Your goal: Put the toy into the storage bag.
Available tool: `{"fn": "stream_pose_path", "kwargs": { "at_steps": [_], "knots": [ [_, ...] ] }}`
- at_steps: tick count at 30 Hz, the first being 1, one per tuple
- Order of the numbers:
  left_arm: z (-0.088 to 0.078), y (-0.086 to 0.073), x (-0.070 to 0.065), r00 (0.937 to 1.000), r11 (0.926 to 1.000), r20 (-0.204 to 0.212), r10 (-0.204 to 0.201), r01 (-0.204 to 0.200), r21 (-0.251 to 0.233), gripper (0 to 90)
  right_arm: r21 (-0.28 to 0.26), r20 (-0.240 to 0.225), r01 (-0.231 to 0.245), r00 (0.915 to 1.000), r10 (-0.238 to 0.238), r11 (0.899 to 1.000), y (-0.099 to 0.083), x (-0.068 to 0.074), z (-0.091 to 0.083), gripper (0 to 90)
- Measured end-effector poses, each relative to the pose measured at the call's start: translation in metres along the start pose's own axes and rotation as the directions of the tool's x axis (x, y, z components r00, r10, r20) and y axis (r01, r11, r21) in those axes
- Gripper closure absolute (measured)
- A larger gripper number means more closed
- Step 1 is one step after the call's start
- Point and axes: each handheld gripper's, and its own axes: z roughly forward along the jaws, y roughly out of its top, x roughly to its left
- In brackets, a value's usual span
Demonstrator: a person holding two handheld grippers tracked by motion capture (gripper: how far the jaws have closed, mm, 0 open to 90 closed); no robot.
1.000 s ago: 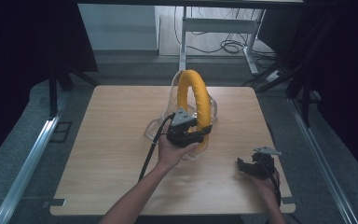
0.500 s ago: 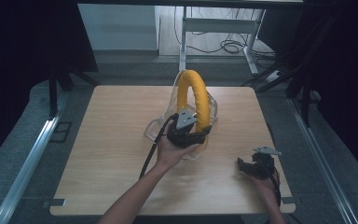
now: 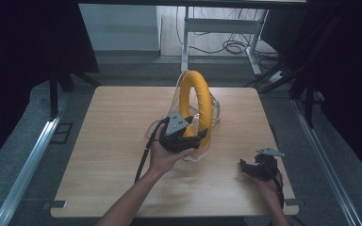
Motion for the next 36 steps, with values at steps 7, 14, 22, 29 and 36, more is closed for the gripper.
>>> {"fn": "stream_pose_path", "kwargs": {
  "at_steps": [7, 14, 22, 29, 36],
  "knots": [
    [-0.025, -0.017, 0.014, 0.9995, 0.9996, -0.016, -0.029, 0.029, -0.002, 33.0, 0.001, 0.002, -0.004, 1.0, 0.004, 1.0, 0.0, 0.0, 0.0, 14.2],
    [-0.044, -0.034, 0.023, 0.9991, 0.9997, -0.041, -0.009, 0.01, 0.024, 33.2, 0.001, 0.004, -0.005, 1.0, 0.005, 1.0, 0.0, 0.0, 0.0, 14.2],
    [-0.059, -0.059, 0.029, 0.9987, 0.9968, -0.049, -0.015, 0.019, 0.077, 33.3, 0.001, 0.004, -0.005, 1.0, 0.005, 1.0, 0.0, 0.0, 0.0, 14.2],
    [-0.072, -0.079, 0.038, 0.9962, 0.9929, -0.082, -0.031, 0.04, 0.112, 33.5, 0.001, 0.004, -0.005, 1.0, 0.005, 1.0, 0.0, 0.0, 0.0, 14.2],
    [-0.079, -0.09, 0.048, 0.9927, 0.9881, -0.113, -0.043, 0.059, 0.142, 33.7, 0.0, 0.004, -0.005, 1.0, 0.005, 1.0, 0.0, 0.0, 0.0, 14.2]
  ]
}}
